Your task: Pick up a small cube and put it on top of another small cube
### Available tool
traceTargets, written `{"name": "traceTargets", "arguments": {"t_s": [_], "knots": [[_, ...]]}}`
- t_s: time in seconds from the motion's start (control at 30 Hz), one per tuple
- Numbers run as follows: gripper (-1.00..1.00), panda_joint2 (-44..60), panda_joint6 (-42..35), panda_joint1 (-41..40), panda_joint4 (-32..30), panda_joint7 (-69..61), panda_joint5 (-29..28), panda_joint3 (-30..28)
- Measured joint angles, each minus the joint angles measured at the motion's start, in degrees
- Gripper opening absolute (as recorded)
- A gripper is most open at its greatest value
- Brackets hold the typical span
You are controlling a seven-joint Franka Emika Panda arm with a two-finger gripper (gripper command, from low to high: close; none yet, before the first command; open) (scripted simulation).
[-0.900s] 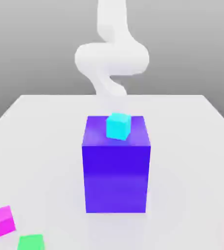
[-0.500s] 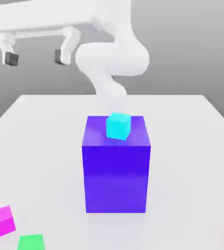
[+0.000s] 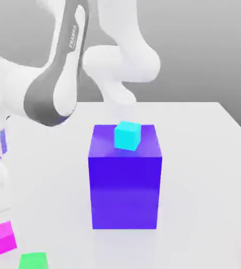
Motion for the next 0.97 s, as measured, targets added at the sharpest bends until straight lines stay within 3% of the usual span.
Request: {"name": "traceTargets", "arguments": {"t_s": [0.17,0.2,0.43,0.6,0.7,0.83,0.87,0.97], "knots": [[0.00,10.41,6.91,-2.96,1.64,-1.67,3.65,2.46],[-1.00,11.79,7.98,-3.38,1.94,-1.98,4.06,2.95],[-1.00,11.81,8.02,-3.45,1.94,-1.90,3.99,3.00],[-1.00,3.23,0.81,-1.03,0.65,0.95,0.48,0.99],[-1.00,0.66,-6.06,4.78,5.23,5.45,-2.89,3.88],[-1.00,6.37,-2.29,6.34,7.21,6.04,-2.72,5.46],[1.00,7.65,-1.14,6.29,7.34,5.93,-2.52,5.65],[1.00,7.65,-1.14,6.29,7.34,5.93,-2.52,5.65]]}}
